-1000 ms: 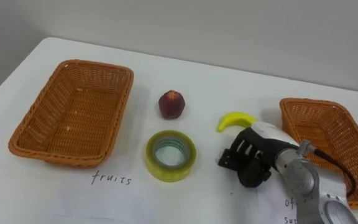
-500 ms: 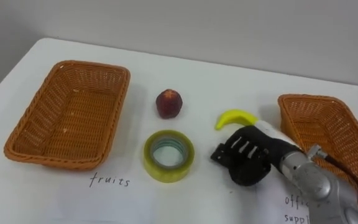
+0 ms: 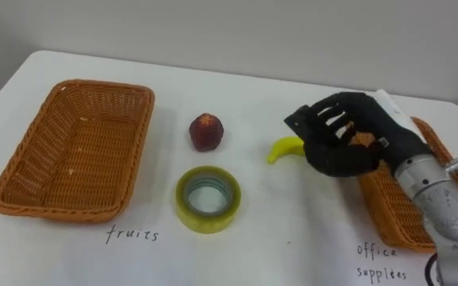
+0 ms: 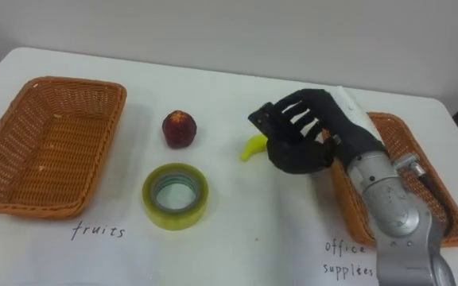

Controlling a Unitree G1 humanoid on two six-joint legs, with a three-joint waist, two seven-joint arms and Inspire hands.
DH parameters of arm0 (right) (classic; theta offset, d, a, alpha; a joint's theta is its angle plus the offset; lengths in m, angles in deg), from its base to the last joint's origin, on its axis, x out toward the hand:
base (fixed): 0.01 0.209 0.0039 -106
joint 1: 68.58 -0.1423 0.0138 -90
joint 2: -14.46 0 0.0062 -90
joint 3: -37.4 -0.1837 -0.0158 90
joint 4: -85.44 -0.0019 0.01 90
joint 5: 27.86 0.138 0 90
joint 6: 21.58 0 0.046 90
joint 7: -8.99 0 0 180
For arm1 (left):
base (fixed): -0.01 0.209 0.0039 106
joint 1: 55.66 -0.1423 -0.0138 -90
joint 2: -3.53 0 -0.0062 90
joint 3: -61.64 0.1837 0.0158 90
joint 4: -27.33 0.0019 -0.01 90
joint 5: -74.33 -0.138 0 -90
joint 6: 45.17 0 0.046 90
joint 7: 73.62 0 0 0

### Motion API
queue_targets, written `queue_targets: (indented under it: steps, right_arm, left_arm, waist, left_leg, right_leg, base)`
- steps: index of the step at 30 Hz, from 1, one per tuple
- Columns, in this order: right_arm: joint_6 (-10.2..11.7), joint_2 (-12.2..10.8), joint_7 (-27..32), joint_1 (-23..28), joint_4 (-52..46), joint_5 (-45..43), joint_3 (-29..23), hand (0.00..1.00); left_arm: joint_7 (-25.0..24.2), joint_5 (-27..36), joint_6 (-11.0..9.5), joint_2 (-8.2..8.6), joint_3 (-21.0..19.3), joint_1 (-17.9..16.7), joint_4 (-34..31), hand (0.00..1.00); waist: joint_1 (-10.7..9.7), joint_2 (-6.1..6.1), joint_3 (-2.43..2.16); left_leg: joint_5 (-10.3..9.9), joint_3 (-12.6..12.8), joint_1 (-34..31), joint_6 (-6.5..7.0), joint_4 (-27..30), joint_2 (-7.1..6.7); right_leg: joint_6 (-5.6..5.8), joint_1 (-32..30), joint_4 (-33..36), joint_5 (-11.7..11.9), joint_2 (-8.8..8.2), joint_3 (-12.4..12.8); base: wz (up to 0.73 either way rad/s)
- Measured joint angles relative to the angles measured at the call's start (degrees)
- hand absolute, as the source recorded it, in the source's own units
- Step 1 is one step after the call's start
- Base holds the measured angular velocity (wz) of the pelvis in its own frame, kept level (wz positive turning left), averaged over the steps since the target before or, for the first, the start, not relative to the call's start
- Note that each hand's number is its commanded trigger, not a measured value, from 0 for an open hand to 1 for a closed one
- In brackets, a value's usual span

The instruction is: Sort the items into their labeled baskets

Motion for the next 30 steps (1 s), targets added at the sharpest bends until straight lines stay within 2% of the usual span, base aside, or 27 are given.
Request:
queue_targets:
  steps: [3, 11, 21, 30]
  right_arm:
    - [0.93, 0.01, 1.87, 0.00, -0.01, 0.69, -0.06, 1.00]
    - [1.74, 0.41, 8.23, 0.00, -0.01, 2.47, -0.27, 1.00]
    - [3.74, 4.65, 15.01, 0.00, 0.06, 5.02, -4.57, 1.00]
    - [4.76, 5.18, 19.58, 1.22, 4.84, 6.76, -4.84, 1.00]
  left_arm:
    - [0.00, -0.03, -0.05, 0.01, -0.03, -0.25, -0.02, 0.00]
    - [0.02, -0.02, -0.04, 0.05, -0.12, -1.60, -0.16, 0.00]
    - [0.04, -0.02, -0.19, 0.16, -1.17, -2.19, 0.83, 0.00]
    - [-0.10, 0.00, -0.24, 0.08, -4.14, -2.61, 2.91, 0.00]
  waist:
    - [-0.19, 0.21, 0.00]
    - [-1.17, 1.11, 0.20]
    - [-1.44, 1.49, 0.01]
    - [-1.92, 0.55, -0.14]
  left_leg:
    - [0.00, 0.00, 0.01, 0.00, 0.01, 0.02]
    - [0.01, 0.37, 0.06, -0.01, 0.07, 0.08]
    - [0.01, 0.60, 0.78, -0.01, -0.27, 0.12]
    - [0.01, 1.19, 0.92, -0.04, -0.28, 0.59]
  right_leg:
    - [0.00, -0.01, 0.00, 0.00, 0.02, -0.02]
    - [0.00, 0.02, 0.02, 0.00, 0.04, -0.03]
    - [0.00, 0.46, 0.01, 0.00, 0.10, 0.29]
    - [0.00, 0.41, 0.00, 0.00, 0.13, 0.28]
  base:
    - [0.00]
    - [0.00]
    - [-0.02]
    - [-0.02]
